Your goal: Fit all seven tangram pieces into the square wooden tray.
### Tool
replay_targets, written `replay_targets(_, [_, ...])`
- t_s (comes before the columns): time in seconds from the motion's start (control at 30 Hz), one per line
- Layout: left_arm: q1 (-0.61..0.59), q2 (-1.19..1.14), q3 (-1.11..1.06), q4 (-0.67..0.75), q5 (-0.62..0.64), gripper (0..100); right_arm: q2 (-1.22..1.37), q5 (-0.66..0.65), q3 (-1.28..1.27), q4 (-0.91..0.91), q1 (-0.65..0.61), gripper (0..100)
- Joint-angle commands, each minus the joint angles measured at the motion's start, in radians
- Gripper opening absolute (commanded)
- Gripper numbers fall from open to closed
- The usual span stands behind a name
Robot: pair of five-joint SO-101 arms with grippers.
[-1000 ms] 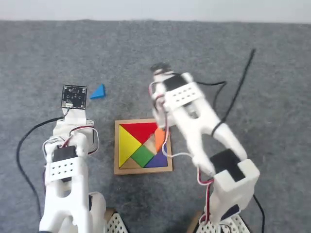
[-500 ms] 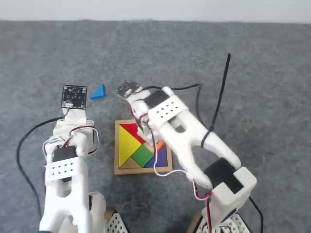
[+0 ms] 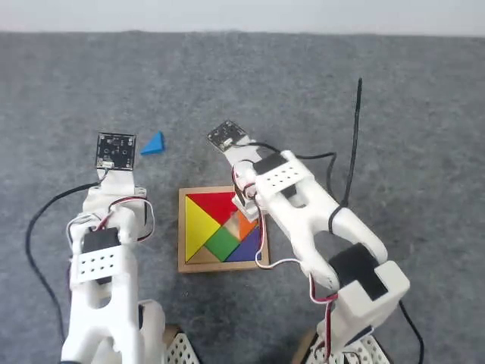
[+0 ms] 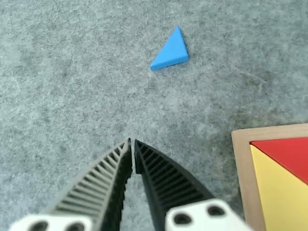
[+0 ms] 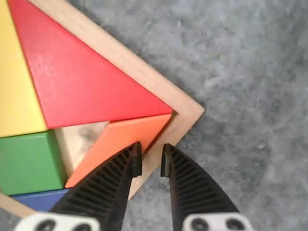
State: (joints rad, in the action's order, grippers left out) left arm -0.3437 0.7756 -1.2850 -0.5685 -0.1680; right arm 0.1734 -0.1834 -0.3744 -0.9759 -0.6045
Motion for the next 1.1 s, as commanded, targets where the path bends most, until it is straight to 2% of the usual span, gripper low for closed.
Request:
replay_targets(0.0, [0.006, 0.003, 0.005, 0.017, -0.011, 1, -0.064, -0.009, -0.005, 0.007, -0.025, 6.9])
replay_targets(0.2, [0.006, 0.002, 0.005, 0.017, -0.011, 1, -0.117, -0.009, 0.043, -0.111, -0.016, 6.9])
replay_targets(0.4, [0.006, 0.002, 0.005, 0.017, -0.011, 1, -0.252, -0.008, 0.040, -0.147, -0.022, 6.9])
replay_targets(0.53, [0.006, 0.002, 0.005, 0.017, -0.011, 1, -0.254, 0.028, 0.034, -0.070, -0.064, 6.9])
replay_targets(0.67, [0.006, 0.002, 0.005, 0.017, -0.011, 1, -0.136, 0.060, -0.023, 0.107, -0.074, 6.9])
replay_targets(0.8, [0.006, 0.002, 0.005, 0.017, -0.011, 1, -0.041, -0.015, -0.025, 0.059, -0.062, 6.9])
replay_targets(1.07, [0.006, 0.002, 0.005, 0.017, -0.011, 1, -0.039, -0.112, -0.025, -0.042, -0.058, 6.9])
